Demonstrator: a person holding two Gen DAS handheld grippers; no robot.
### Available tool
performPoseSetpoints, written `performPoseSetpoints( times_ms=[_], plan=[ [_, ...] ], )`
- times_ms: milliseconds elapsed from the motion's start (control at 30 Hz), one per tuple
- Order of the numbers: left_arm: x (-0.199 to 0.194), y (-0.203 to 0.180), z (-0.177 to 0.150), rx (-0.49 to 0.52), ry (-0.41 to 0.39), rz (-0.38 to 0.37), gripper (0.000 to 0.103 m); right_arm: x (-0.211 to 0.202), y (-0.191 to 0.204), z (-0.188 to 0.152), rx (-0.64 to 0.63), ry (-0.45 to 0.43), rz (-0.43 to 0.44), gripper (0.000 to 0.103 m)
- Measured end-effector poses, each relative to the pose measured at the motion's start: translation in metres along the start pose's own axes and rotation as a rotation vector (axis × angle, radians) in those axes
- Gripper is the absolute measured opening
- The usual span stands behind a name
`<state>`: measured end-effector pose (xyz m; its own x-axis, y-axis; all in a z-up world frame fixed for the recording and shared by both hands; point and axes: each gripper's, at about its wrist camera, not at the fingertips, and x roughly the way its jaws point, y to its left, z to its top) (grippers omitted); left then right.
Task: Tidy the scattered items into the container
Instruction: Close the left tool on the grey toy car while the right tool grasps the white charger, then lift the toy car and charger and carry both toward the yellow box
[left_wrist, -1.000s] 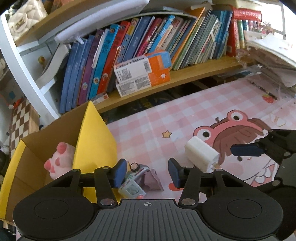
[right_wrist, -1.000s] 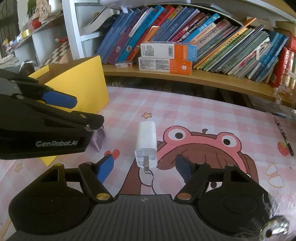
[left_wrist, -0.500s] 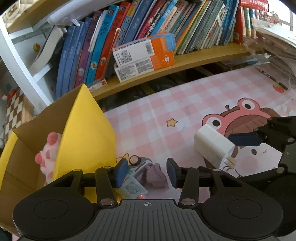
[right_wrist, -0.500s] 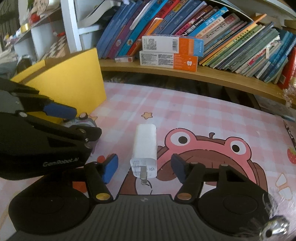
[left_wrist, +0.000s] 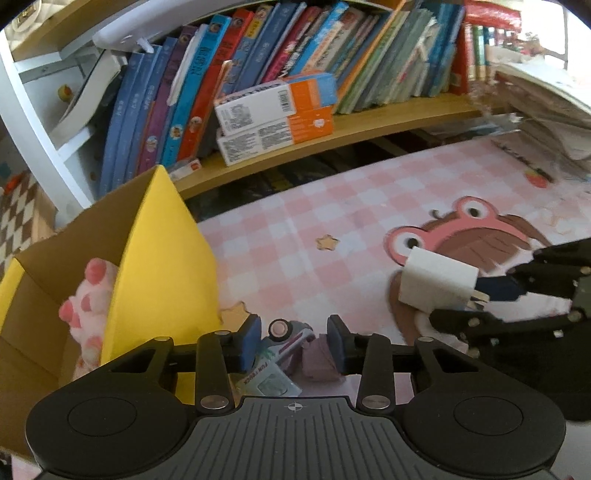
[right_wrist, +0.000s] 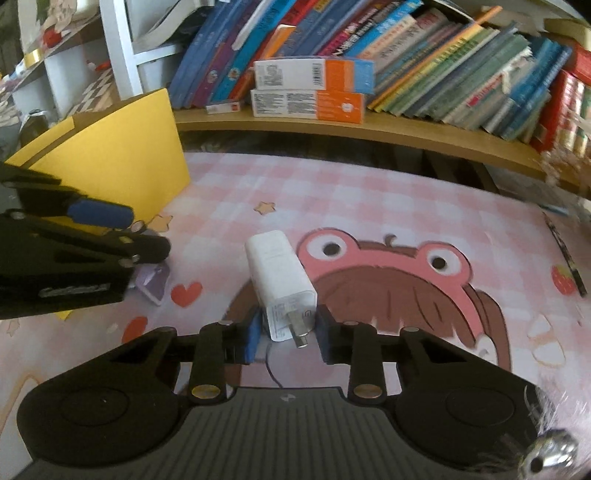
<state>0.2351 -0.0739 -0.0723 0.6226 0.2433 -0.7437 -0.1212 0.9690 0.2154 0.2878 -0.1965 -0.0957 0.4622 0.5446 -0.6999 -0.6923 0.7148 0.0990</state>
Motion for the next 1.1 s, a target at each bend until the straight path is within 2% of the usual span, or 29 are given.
performPoseSetpoints(
  times_ms=[167, 333, 433, 500, 600, 767, 933, 1067, 1100],
  plan=[
    [-0.016, -0.005, -0.009, -0.026, -0.02, -0.073, 0.037, -0.012, -0.006, -0.009, 0.019, 0.016, -0.012, 0.029],
    [-0.018, -0.008, -0.009, -0.006, -0.015, -0.084, 0.041, -0.013, -0.005, -0.009, 0.006, 0.021, -0.022, 0.031],
    [-0.018, -0.011, -0.009, 0.023, -0.005, -0.086, 0.043, -0.011, -0.003, -0.008, -0.001, 0.012, -0.025, 0.043],
    [-0.018, -0.011, -0.011, 0.031, -0.004, -0.071, 0.051, -0.01, -0.003, -0.006, -0.001, 0.007, -0.027, 0.053],
    [-0.016, -0.008, -0.011, 0.029, 0.0, -0.059, 0.056, -0.007, -0.001, -0.003, -0.012, 0.002, -0.026, 0.057],
    [-0.009, -0.006, -0.013, 0.039, 0.033, -0.062, 0.062, -0.001, 0.0, 0.002, -0.032, -0.002, -0.024, 0.057],
    [-0.003, -0.009, -0.018, 0.073, 0.041, -0.052, 0.062, 0.004, 0.003, 0.002, -0.045, 0.01, -0.017, 0.049],
    [-0.003, -0.005, -0.019, 0.039, 0.038, -0.067, 0.05, 0.004, 0.003, 0.002, -0.052, 0.009, -0.022, 0.04],
    [-0.003, -0.004, -0.019, 0.031, 0.037, -0.07, 0.049, 0.004, 0.003, 0.002, -0.054, 0.008, -0.023, 0.038]
  ],
)
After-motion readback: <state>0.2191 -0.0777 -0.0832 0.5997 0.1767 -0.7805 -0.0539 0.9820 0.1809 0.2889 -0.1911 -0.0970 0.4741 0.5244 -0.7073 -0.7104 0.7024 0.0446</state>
